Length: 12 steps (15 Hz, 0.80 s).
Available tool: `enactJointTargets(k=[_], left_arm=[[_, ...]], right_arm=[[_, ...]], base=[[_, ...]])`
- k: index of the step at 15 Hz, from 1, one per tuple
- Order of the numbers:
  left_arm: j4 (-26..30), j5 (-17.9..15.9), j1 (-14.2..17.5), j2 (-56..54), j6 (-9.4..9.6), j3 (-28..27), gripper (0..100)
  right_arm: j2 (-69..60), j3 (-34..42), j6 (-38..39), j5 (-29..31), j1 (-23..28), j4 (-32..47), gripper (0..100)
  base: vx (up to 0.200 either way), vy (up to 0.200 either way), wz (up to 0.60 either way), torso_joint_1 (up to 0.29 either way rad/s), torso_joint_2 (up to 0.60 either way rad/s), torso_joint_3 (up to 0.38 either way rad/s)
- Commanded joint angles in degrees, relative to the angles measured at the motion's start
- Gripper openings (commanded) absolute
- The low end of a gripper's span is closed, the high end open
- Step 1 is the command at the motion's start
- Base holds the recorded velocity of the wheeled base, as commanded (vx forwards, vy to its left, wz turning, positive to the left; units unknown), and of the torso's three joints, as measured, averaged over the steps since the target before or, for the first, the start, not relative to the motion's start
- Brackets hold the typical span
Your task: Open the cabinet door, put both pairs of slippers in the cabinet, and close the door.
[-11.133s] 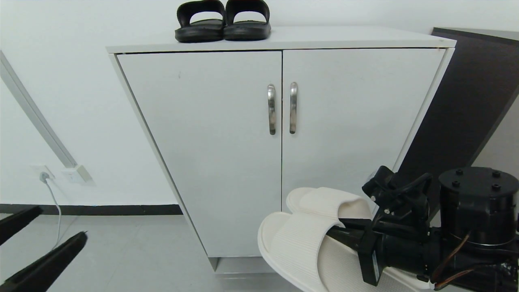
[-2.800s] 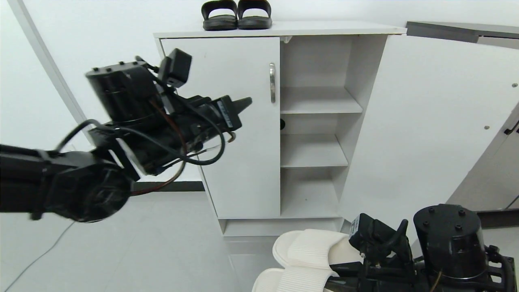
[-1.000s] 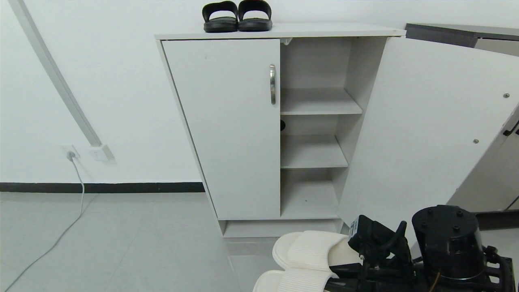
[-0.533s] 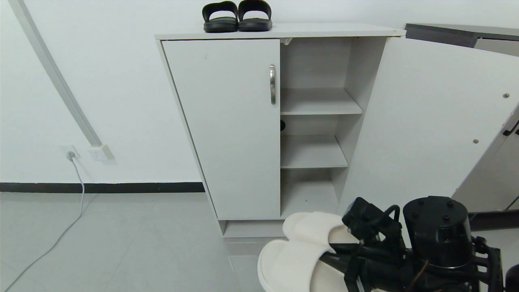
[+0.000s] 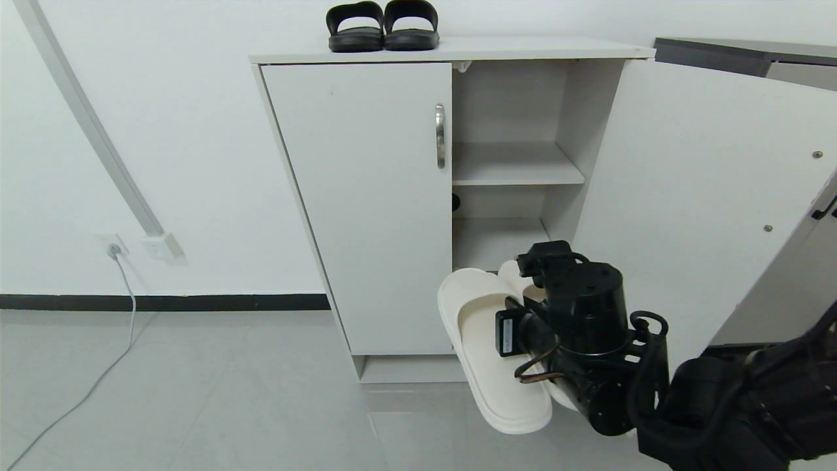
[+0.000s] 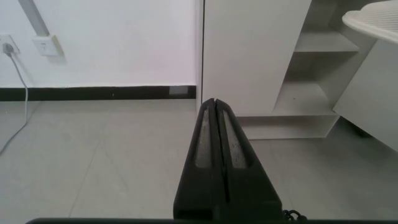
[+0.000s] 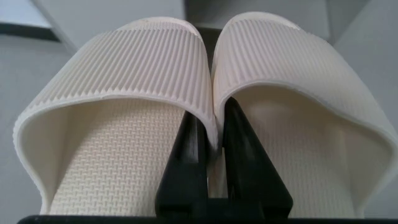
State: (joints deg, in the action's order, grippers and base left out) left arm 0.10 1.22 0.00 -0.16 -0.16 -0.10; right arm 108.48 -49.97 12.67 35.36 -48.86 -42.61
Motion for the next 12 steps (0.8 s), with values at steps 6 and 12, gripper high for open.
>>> enactJointTargets(k=[6, 12], left_arm=[[-0.01, 0.01, 0.00, 0.16, -0.02, 0.01, 0], [-0.01, 0.01, 0.00, 0.16, -0.02, 0.01, 0]], right_arm=[[4.63, -3.20, 0.08, 2.43, 0.08, -0.11, 0], [6.13, -3.20, 0.17, 2.96, 0.17, -0.46, 0]], base=[[0.000, 0.000, 0.00, 0.000, 0.00, 0.000], [0.000, -0.133, 0.00, 0.002, 0.00, 0.002]])
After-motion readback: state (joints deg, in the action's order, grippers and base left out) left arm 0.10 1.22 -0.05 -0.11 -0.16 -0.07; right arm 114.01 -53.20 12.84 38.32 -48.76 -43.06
